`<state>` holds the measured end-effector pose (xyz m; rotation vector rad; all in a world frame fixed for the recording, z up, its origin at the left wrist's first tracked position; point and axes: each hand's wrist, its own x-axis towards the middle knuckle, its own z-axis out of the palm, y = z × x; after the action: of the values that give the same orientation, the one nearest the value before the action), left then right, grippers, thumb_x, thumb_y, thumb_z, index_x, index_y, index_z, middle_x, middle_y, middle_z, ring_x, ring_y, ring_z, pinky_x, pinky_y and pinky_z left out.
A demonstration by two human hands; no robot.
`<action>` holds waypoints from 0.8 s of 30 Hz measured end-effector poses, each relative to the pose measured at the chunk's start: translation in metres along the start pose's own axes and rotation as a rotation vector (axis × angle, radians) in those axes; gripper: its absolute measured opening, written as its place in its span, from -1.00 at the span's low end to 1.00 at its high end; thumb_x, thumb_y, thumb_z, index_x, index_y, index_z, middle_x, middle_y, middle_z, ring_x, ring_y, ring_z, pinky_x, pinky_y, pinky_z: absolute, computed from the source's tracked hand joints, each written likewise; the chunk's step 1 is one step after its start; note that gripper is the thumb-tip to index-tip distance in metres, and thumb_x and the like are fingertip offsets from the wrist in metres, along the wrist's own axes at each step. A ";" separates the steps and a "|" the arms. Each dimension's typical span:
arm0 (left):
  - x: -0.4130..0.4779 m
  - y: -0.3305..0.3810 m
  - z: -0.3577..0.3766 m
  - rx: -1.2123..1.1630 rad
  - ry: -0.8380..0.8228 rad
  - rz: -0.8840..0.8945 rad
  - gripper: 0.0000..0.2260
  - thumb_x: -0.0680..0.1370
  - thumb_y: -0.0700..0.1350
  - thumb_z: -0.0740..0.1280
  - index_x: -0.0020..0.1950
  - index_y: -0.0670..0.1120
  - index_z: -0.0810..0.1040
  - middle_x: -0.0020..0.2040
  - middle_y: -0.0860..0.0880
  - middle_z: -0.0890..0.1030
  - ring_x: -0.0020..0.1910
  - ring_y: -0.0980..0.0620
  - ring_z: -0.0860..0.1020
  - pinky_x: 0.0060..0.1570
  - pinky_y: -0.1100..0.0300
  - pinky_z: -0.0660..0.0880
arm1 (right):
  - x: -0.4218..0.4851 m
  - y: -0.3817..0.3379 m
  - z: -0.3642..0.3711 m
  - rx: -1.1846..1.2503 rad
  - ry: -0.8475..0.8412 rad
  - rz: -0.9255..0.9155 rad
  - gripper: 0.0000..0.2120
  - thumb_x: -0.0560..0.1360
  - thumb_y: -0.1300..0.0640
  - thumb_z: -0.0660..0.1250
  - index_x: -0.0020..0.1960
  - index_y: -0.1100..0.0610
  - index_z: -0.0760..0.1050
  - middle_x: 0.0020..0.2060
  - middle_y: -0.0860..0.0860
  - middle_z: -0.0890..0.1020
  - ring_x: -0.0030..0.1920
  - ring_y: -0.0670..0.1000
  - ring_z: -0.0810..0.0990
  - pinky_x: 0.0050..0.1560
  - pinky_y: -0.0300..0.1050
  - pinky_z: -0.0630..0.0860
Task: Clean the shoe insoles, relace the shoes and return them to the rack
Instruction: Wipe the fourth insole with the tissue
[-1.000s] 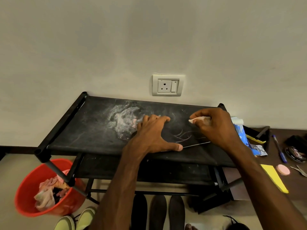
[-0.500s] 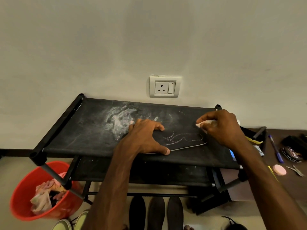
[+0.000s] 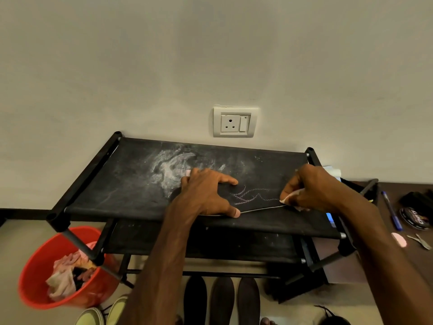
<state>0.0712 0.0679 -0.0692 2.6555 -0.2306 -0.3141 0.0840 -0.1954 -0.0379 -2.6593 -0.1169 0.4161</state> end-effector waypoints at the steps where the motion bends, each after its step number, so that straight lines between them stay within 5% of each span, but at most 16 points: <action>1: 0.000 0.000 0.001 -0.002 -0.001 0.002 -0.28 0.26 0.31 0.59 0.39 0.39 0.45 0.46 0.09 0.41 0.43 -0.10 0.24 0.33 -0.09 0.18 | -0.001 -0.001 0.000 -0.012 0.001 0.000 -0.89 0.45 0.25 0.55 -0.21 0.08 0.74 -0.40 -0.03 0.71 -0.40 -0.17 0.64 -0.33 -0.36 0.50; 9: 0.004 0.000 0.001 0.029 -0.037 0.007 -0.29 0.26 0.33 0.57 0.38 0.41 0.43 0.47 0.07 0.38 0.44 -0.12 0.22 0.28 -0.07 0.18 | 0.023 0.002 0.018 0.094 0.325 0.053 -0.83 0.51 0.20 0.49 -0.18 -0.05 0.69 -0.17 -0.02 0.71 -0.15 -0.10 0.62 -0.02 -0.17 0.54; 18: 0.004 -0.002 0.003 -0.018 -0.010 -0.016 -0.28 0.22 0.32 0.59 0.35 0.44 0.45 0.46 0.12 0.41 0.45 -0.12 0.23 0.33 -0.11 0.19 | -0.002 0.000 -0.003 -0.025 -0.016 -0.011 -0.91 0.44 0.23 0.56 -0.20 0.06 0.75 -0.32 -0.03 0.74 -0.27 -0.09 0.71 -0.10 -0.17 0.67; 24: 0.003 0.000 0.002 0.007 -0.025 0.006 -0.29 0.24 0.33 0.58 0.36 0.43 0.44 0.45 0.11 0.42 0.43 -0.11 0.25 0.25 -0.06 0.18 | 0.023 0.004 0.019 0.076 0.319 0.071 -0.86 0.46 0.17 0.52 -0.22 -0.04 0.71 -0.24 -0.05 0.72 -0.14 -0.06 0.67 0.05 -0.06 0.63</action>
<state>0.0741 0.0668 -0.0717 2.6589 -0.2481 -0.3450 0.0998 -0.1877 -0.0625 -2.6215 0.0894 0.0138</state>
